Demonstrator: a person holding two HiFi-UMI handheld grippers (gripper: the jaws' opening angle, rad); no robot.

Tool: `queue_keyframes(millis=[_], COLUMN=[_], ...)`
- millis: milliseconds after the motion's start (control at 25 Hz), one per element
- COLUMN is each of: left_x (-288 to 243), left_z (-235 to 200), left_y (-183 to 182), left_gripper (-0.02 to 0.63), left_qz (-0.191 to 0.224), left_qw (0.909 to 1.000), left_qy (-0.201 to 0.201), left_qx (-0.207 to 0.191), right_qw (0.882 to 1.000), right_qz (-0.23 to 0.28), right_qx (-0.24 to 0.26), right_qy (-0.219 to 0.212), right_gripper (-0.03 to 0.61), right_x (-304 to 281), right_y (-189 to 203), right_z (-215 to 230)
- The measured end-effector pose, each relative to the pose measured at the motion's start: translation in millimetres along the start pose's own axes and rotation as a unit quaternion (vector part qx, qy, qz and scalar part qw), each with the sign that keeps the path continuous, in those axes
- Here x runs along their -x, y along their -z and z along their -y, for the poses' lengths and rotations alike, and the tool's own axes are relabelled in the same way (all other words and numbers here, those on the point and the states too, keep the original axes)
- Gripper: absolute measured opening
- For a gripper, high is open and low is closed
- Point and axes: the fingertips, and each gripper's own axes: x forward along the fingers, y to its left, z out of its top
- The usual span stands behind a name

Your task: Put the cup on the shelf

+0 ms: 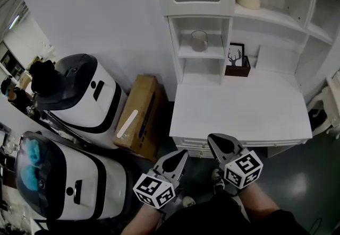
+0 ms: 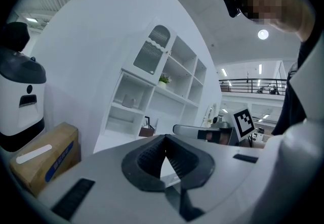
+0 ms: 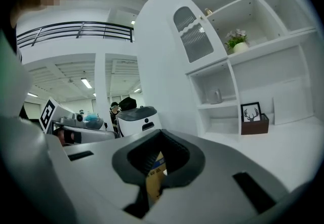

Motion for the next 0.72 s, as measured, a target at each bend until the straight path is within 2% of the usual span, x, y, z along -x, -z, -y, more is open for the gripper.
queue_keyframes(millis=[360,720], left_x=[41,61], left_z=[12,29], left_y=[18,27], left_gripper=[0.005,0.005], left_qz=[-0.008,-0.008], left_qw=[0.9999,0.9994], left_qy=[0.014,0.033], left_qx=[-0.003,-0.007], right_qw=[1.000,1.000], right_qz=[0.002,0.000], right_qx=[-0.003,0.000], right_qy=[0.010,0.023], right_gripper=[0.005,0.005], right_x=[21,45], right_y=[20,30], right_z=[-43,-66])
